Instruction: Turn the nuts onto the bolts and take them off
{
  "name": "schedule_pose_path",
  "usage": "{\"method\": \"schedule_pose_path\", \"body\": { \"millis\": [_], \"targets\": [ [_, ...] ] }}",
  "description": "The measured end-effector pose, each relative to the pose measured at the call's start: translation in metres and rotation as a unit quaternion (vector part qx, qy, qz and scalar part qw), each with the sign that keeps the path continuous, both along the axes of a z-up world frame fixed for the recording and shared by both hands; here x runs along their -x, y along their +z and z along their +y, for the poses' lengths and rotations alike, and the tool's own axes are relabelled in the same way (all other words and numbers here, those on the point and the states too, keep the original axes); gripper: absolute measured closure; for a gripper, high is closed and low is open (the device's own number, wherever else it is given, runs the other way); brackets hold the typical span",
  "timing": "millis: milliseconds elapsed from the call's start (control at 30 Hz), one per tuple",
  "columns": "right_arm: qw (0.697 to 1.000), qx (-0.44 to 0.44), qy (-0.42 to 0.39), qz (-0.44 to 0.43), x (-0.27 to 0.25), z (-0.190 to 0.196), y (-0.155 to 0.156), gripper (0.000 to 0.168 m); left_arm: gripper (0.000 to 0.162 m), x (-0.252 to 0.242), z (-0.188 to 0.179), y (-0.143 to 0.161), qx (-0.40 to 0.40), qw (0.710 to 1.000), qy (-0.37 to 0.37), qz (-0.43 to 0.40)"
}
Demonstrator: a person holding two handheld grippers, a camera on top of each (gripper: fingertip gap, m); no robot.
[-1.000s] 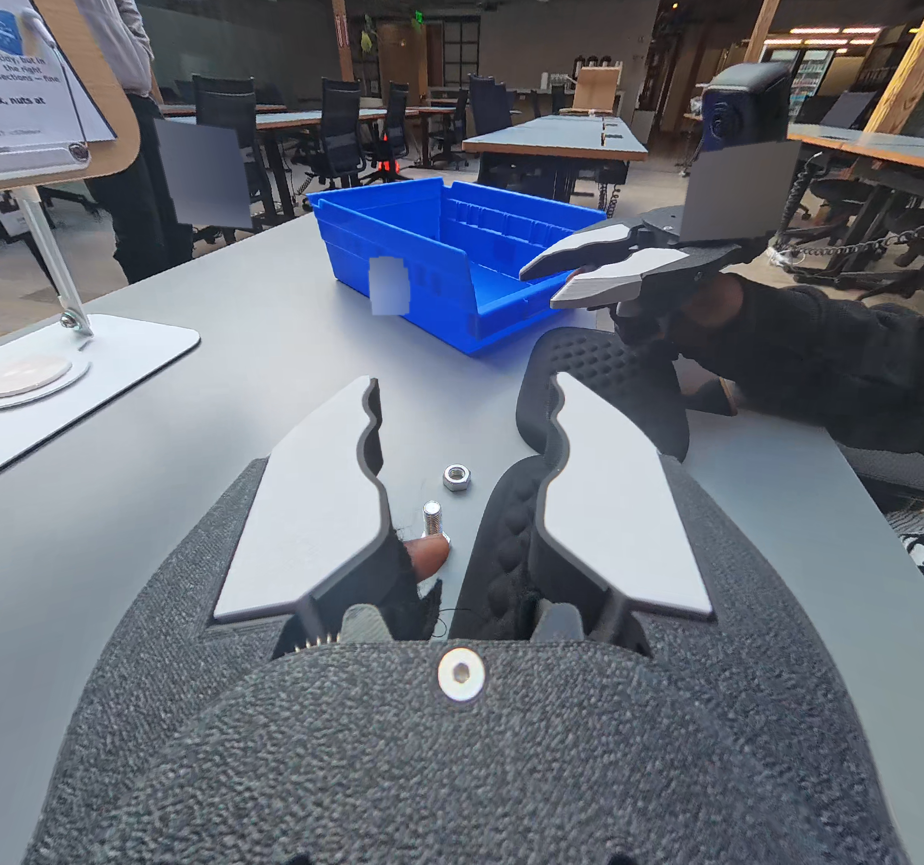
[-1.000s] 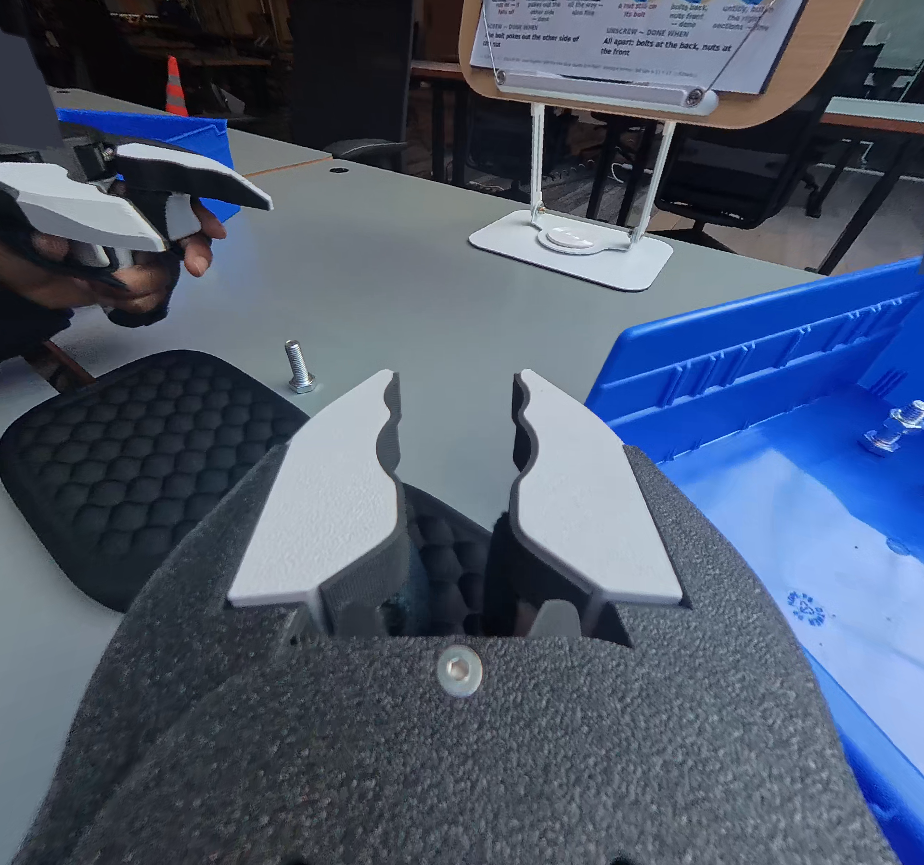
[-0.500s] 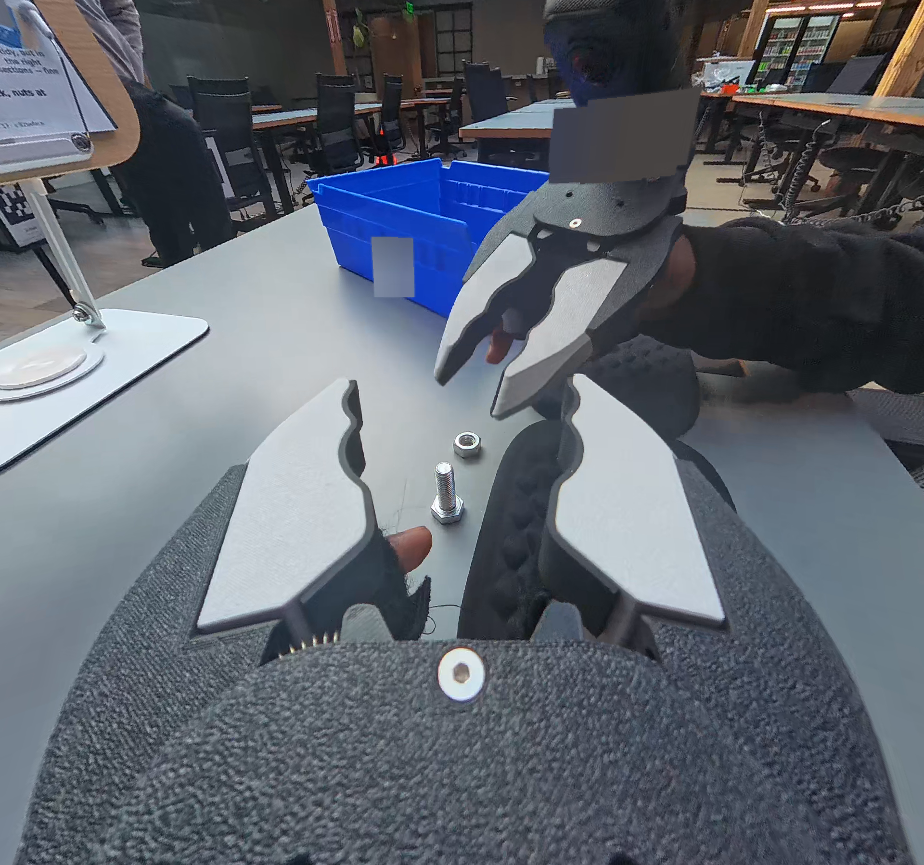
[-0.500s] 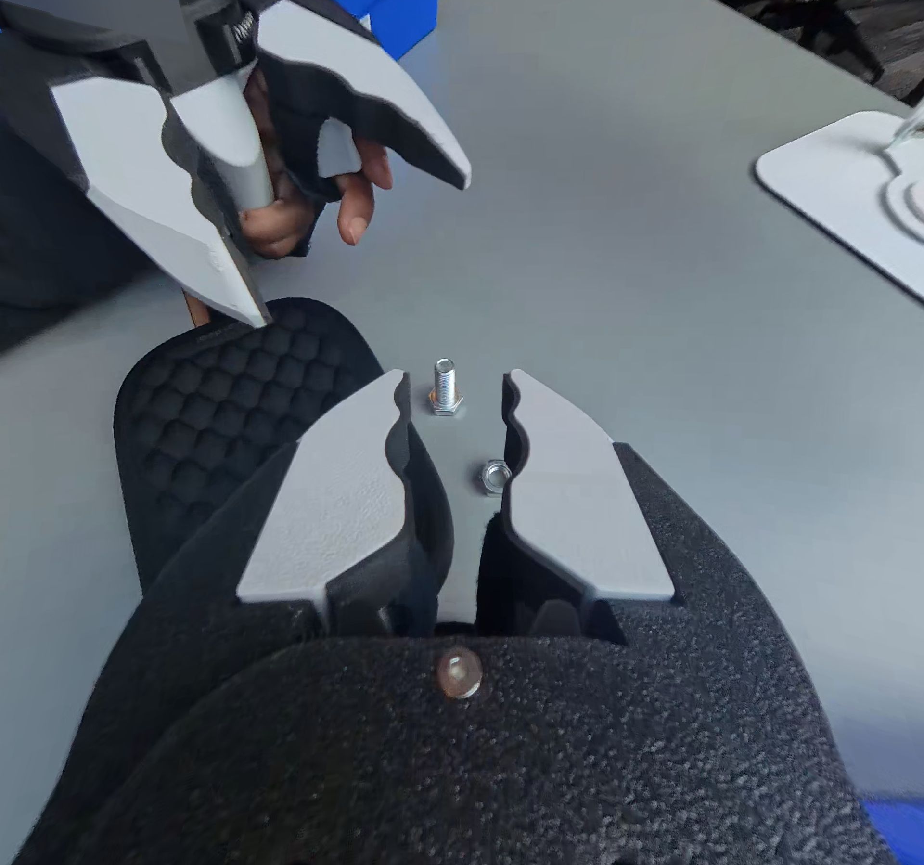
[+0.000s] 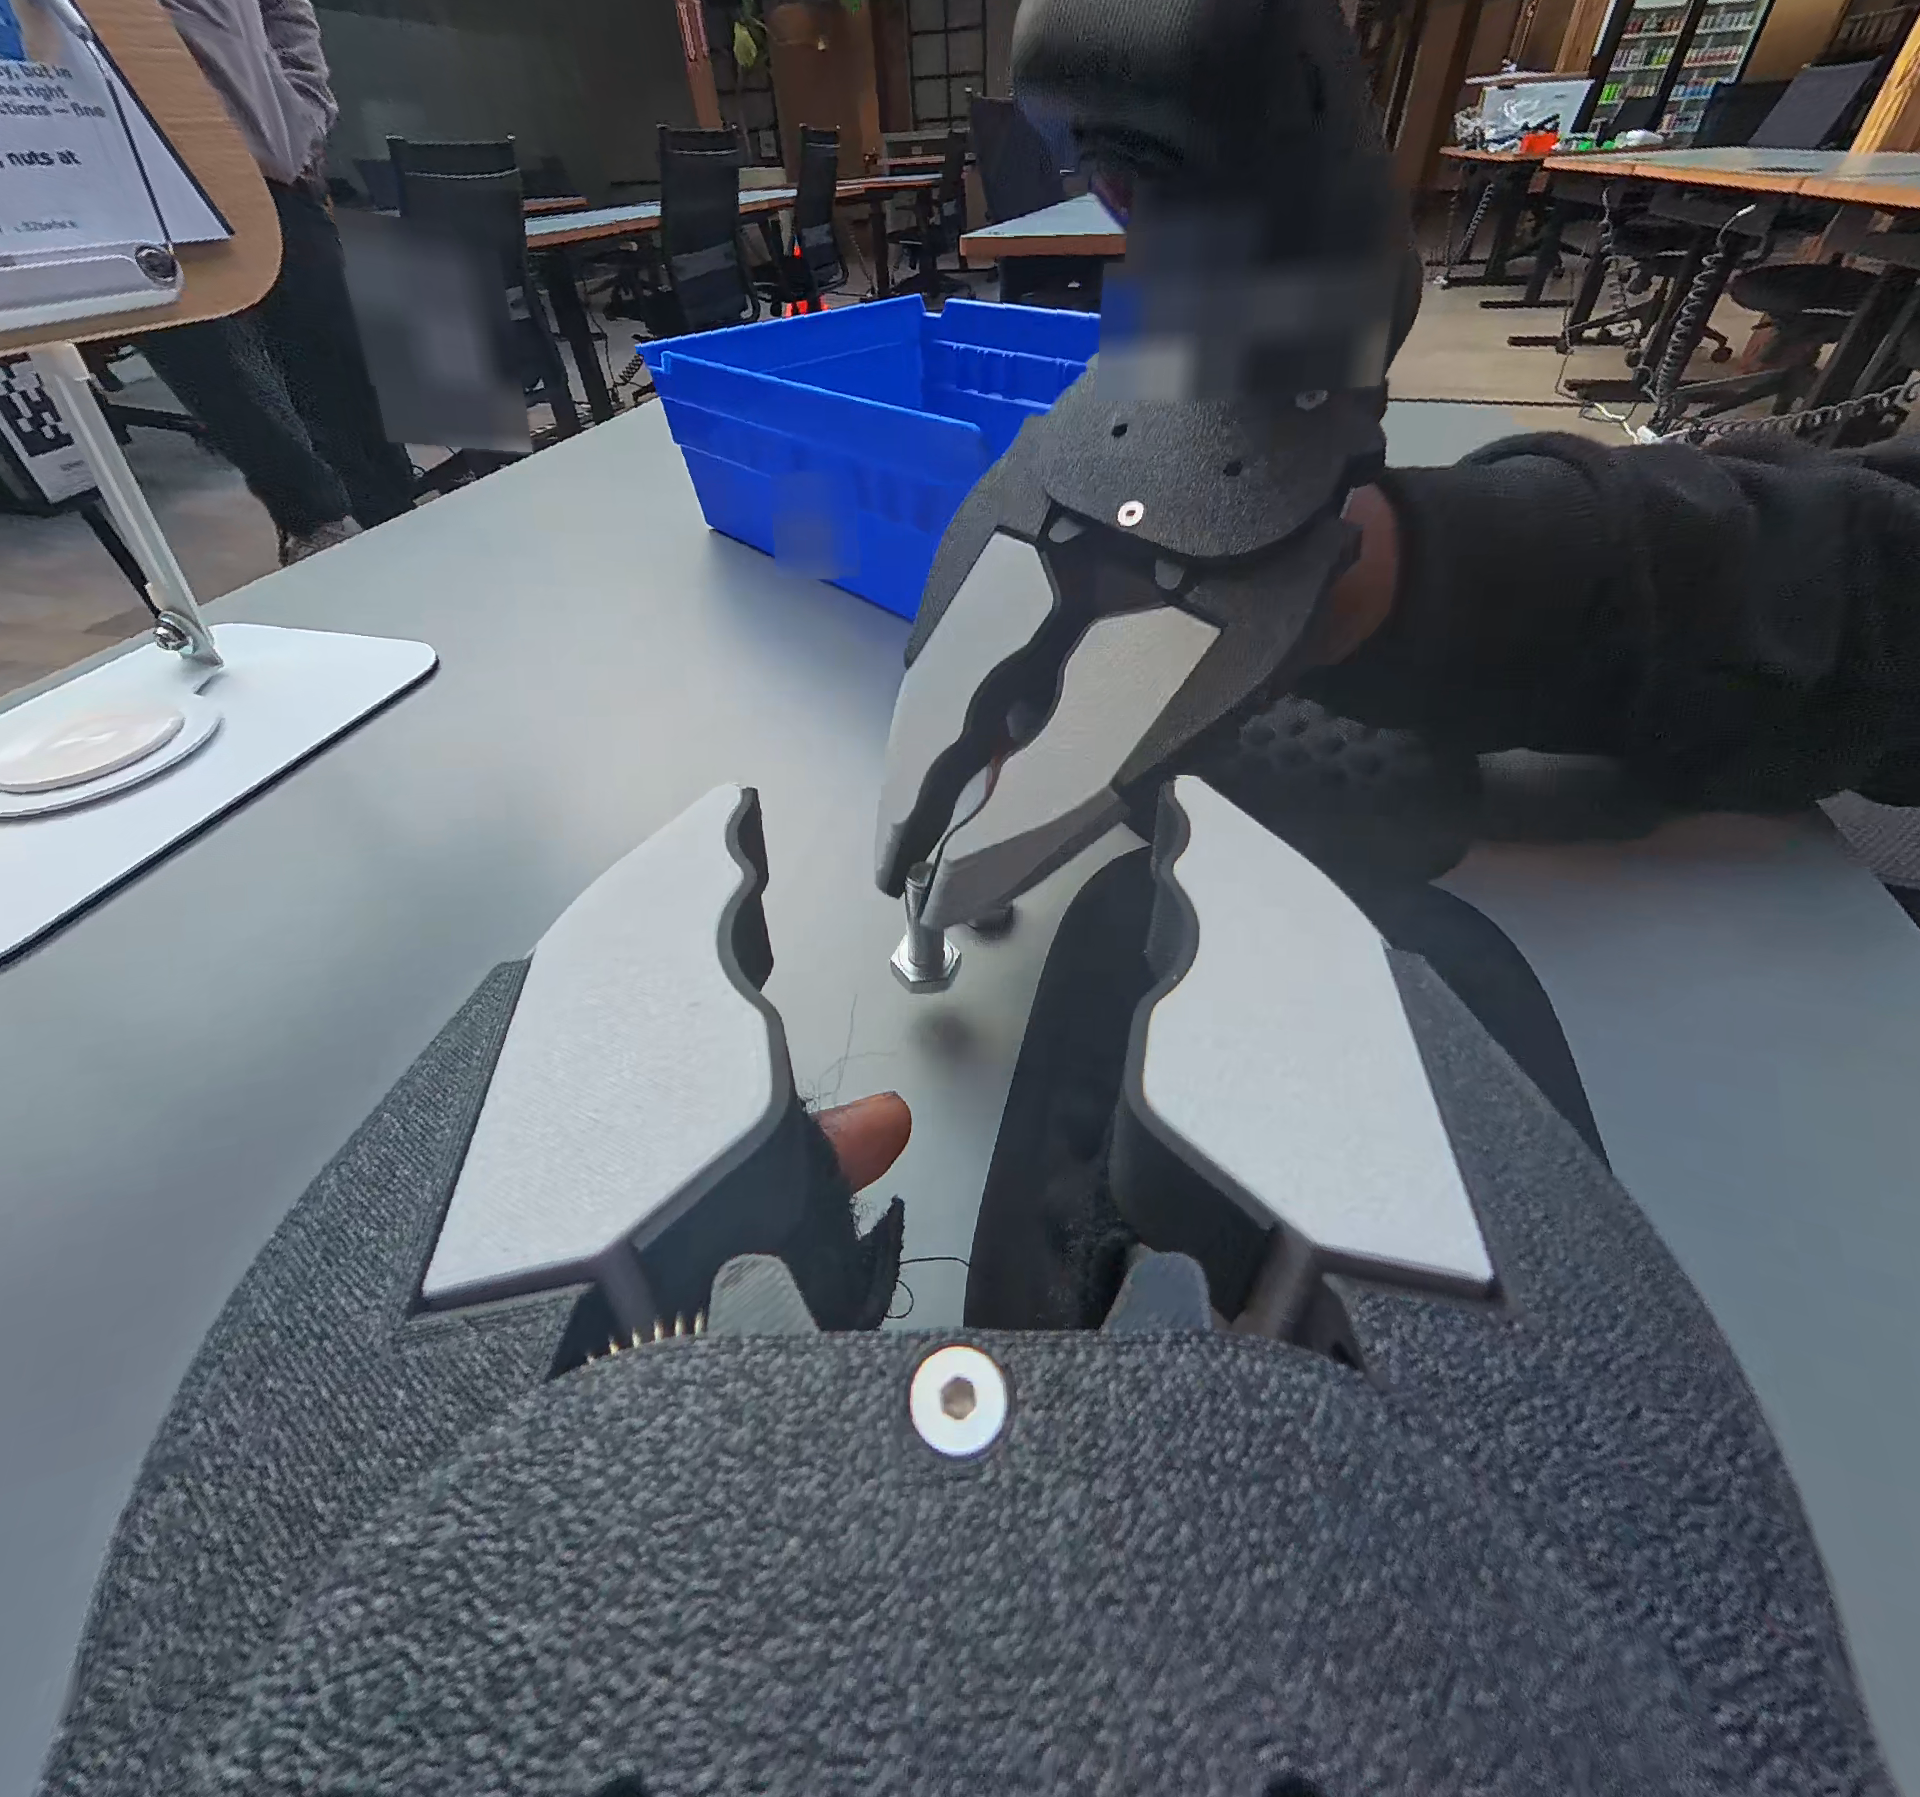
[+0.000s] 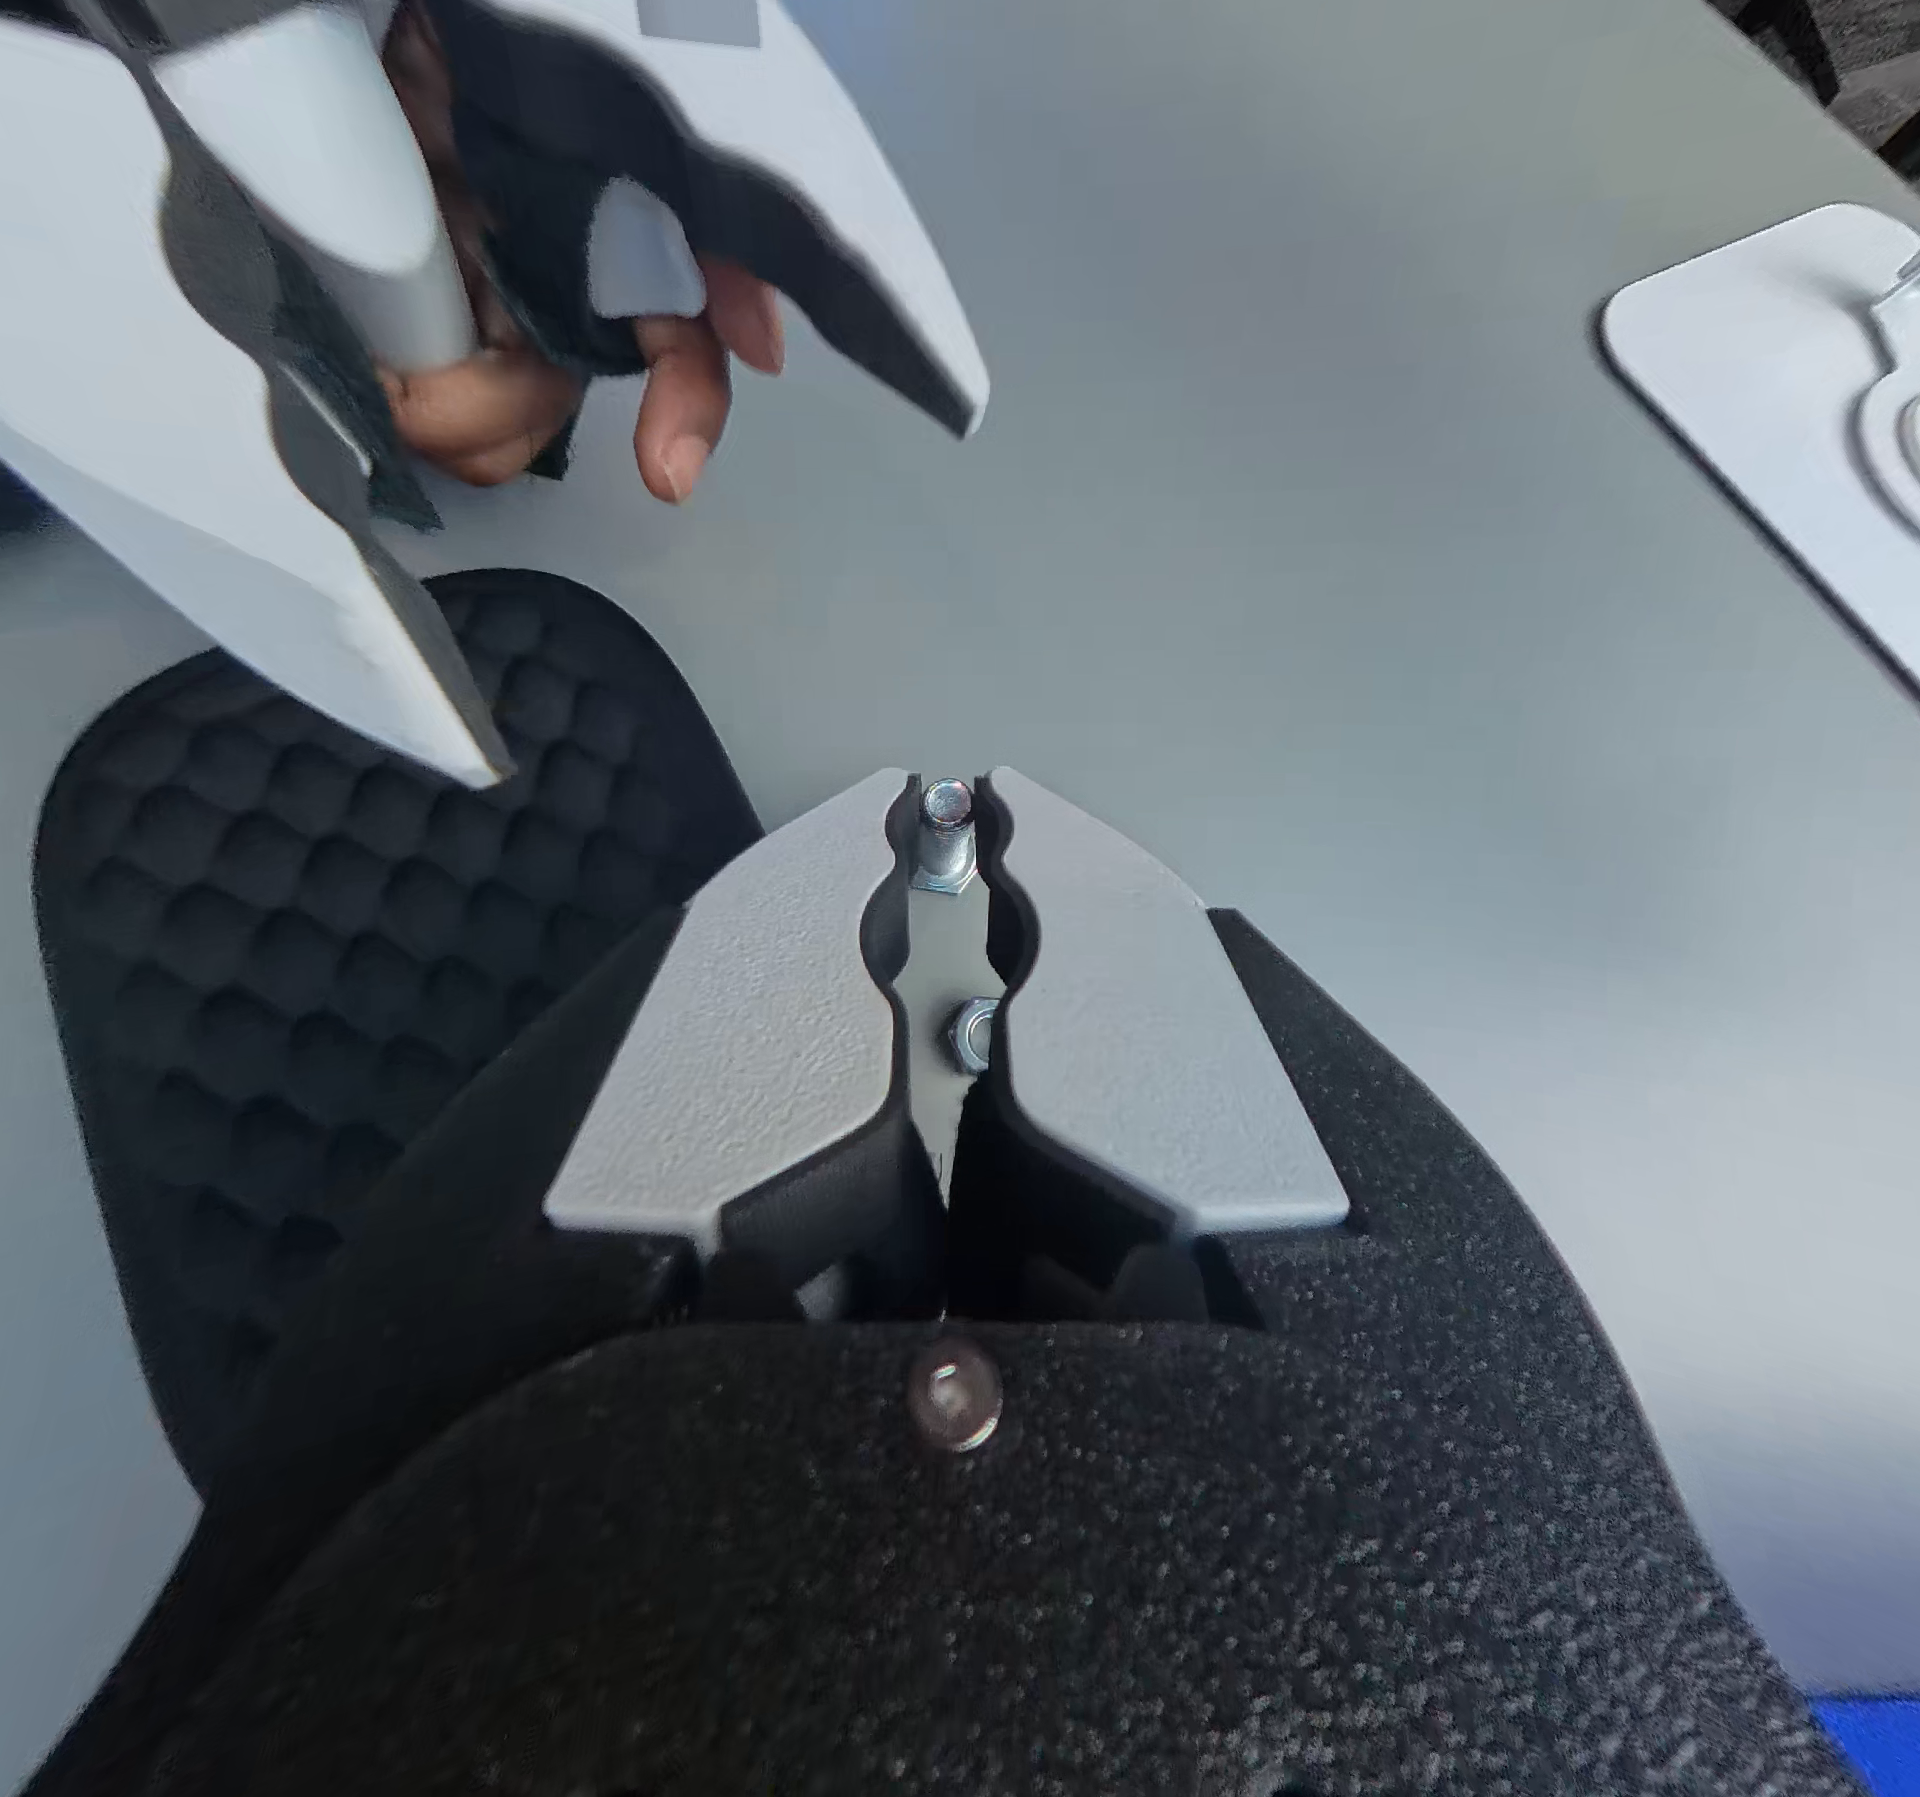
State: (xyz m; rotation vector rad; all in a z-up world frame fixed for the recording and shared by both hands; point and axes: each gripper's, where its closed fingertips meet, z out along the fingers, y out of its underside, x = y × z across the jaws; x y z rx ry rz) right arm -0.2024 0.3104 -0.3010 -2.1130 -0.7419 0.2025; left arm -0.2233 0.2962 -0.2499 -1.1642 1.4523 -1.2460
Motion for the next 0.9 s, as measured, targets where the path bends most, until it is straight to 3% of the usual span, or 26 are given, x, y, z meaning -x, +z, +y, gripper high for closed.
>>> {"method": "schedule_pose_path", "body": {
  "millis": [267,533,900],
  "targets": [
    [0.993,-0.043,0.04,0.106,0.016,-0.017,0.093,0.159,0.101,-0.008,-0.014,0.001,-0.005,1.0,-0.013,-0.009],
    [0.992,-0.018,0.075,0.095,0.039,-0.026,0.089,0.16,0.107,-0.013,-0.029,0.0,-0.009,0.999,-0.035,-0.006],
    [0.991,0.005,0.111,0.074,0.047,-0.033,0.092,0.16,0.131,-0.011,-0.03,0.001,0.008,0.999,-0.043,-0.005]
  ]
}}
